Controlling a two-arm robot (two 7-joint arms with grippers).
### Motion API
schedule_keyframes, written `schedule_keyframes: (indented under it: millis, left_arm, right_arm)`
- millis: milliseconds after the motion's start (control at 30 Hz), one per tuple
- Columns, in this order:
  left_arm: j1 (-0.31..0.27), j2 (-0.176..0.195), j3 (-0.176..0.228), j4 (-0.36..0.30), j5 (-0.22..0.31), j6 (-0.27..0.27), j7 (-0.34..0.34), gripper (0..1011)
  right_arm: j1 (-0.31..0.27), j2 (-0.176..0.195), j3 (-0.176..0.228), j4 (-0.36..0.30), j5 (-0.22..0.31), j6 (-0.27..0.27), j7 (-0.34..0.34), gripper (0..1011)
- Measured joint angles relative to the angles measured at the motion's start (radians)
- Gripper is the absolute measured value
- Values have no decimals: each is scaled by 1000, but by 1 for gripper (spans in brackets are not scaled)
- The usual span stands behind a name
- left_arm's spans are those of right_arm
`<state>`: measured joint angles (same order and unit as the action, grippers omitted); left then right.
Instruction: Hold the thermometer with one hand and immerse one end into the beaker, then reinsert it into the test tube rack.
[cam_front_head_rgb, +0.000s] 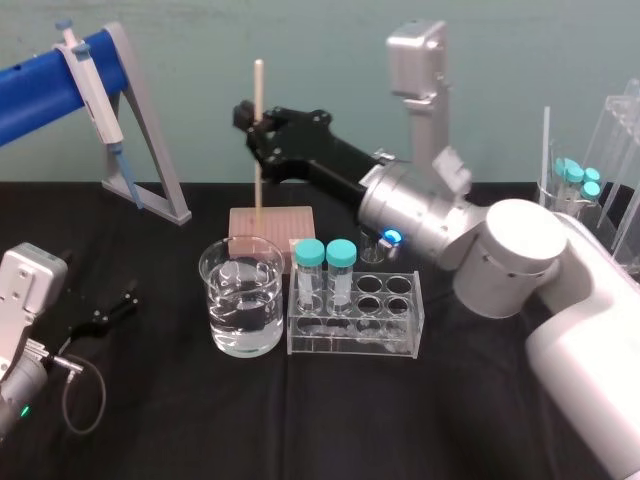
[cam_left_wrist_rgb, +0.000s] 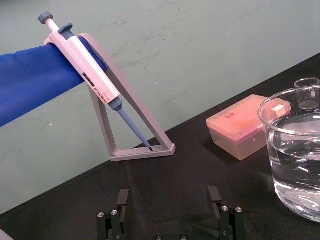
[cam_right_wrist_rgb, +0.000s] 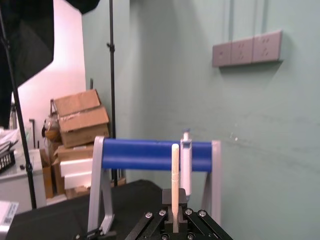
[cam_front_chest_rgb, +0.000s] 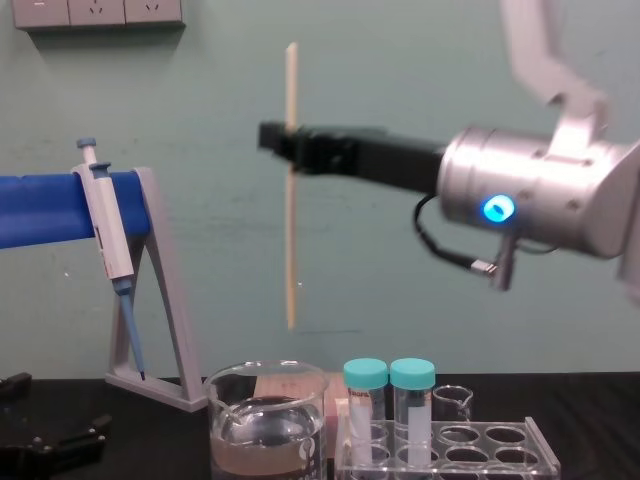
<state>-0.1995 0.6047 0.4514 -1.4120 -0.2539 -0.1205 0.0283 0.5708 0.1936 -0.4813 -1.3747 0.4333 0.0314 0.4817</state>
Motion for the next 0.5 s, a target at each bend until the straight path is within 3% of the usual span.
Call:
schedule_keyframes:
  millis: [167,500]
  left_arm:
    - [0,0,0,0,0,0,0,1004]
    - [0,0,0,0,0,0,0,1004]
  right_arm:
    - [-19,47,34,-63,28,10,-11,48]
    - [-93,151,127,-172,53,39,-97,48]
